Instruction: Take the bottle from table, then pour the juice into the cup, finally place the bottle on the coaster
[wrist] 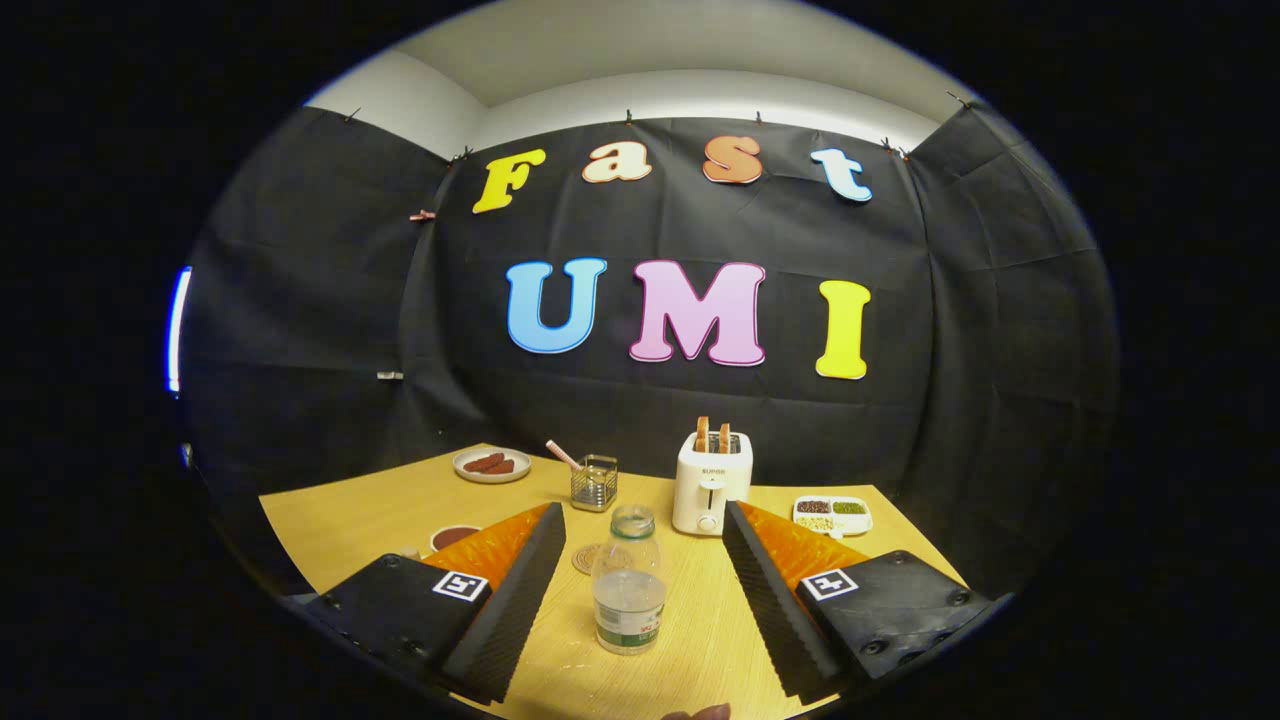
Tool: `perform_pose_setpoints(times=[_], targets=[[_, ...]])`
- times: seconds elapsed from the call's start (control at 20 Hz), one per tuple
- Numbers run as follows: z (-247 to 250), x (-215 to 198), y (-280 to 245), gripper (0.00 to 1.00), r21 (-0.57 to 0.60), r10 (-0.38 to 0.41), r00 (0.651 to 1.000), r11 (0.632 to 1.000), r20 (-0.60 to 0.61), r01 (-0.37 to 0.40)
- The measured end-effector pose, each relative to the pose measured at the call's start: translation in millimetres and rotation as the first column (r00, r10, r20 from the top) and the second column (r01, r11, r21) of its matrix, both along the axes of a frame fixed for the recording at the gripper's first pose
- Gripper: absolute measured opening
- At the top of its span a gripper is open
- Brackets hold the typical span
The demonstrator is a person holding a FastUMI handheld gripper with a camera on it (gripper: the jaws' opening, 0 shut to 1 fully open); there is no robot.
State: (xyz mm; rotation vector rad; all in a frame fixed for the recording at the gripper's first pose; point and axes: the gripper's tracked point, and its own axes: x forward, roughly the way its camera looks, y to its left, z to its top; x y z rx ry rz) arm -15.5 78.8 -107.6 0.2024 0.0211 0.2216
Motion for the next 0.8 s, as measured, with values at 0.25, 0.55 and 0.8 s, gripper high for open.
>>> perform_pose_setpoints(times=[0.25,0.55,0.8], targets=[[-51.2,5.5,16.3,0.97,-0.019,0.048,0.999,0.999,-0.002,-0.048],[-88.9,15.6,29.2,0.97,-0.016,0.061,0.998,0.998,-0.024,-0.062],[-110.5,40.1,39.2,0.97,0.014,0.061,0.997,0.998,-0.054,-0.061]])
